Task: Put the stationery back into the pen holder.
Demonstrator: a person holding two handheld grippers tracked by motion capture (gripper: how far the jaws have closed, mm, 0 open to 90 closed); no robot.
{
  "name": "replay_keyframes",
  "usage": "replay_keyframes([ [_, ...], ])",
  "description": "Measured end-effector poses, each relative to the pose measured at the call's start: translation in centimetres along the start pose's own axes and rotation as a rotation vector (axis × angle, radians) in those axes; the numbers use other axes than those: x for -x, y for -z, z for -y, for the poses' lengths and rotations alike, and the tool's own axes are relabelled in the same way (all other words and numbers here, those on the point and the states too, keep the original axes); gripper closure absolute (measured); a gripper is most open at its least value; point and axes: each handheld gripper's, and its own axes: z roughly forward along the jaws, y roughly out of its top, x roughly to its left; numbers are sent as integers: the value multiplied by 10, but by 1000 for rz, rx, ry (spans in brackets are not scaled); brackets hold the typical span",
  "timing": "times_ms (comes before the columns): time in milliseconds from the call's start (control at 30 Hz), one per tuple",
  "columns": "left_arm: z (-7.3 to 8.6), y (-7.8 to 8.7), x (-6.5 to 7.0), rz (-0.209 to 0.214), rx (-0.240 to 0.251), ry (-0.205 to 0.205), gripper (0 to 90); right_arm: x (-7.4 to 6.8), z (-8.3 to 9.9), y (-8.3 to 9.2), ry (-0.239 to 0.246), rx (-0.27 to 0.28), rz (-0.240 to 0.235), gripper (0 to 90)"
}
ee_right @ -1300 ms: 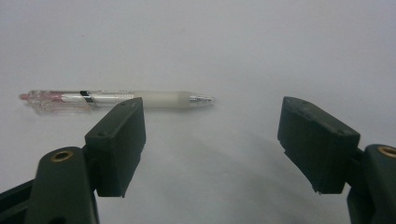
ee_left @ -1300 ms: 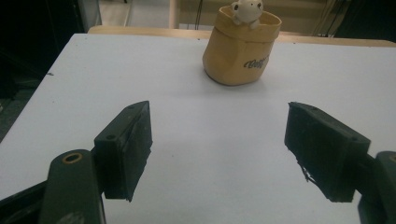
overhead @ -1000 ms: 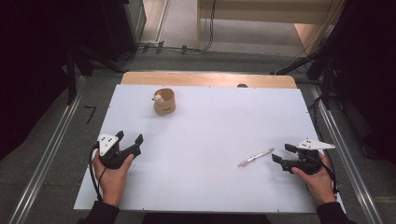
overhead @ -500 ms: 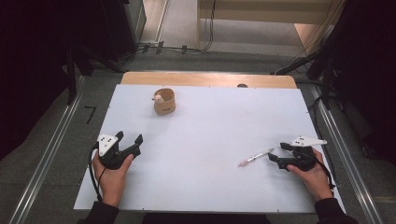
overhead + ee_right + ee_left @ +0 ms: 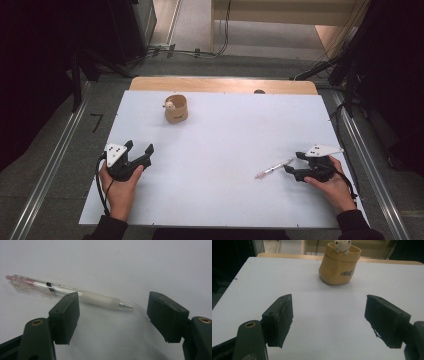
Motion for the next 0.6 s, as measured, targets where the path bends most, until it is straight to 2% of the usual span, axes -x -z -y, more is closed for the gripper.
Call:
replay_keyframes([
  [67, 0, 0, 0, 2, 0, 0, 238, -2, -2, -6, 27, -28, -8, 248],
  [267, 0, 0, 0, 2, -1, 2, 238, -3, -7, -12, 80, -37, -34, 247],
  [400, 0, 0, 0, 4, -2, 0, 238, -1, -8, -14, 81, -31, -49, 247],
  [467, 0, 0, 0, 4, -5, 0, 238, 0, -8, -14, 83, -28, -54, 268],
  [500, 0, 0, 0, 3, -6, 0, 238, 0, -8, -13, 92, -25, -56, 323],
  [600, 0, 0, 1, 4, -6, -2, 238, -1, -8, -12, 102, -25, -68, 412],
])
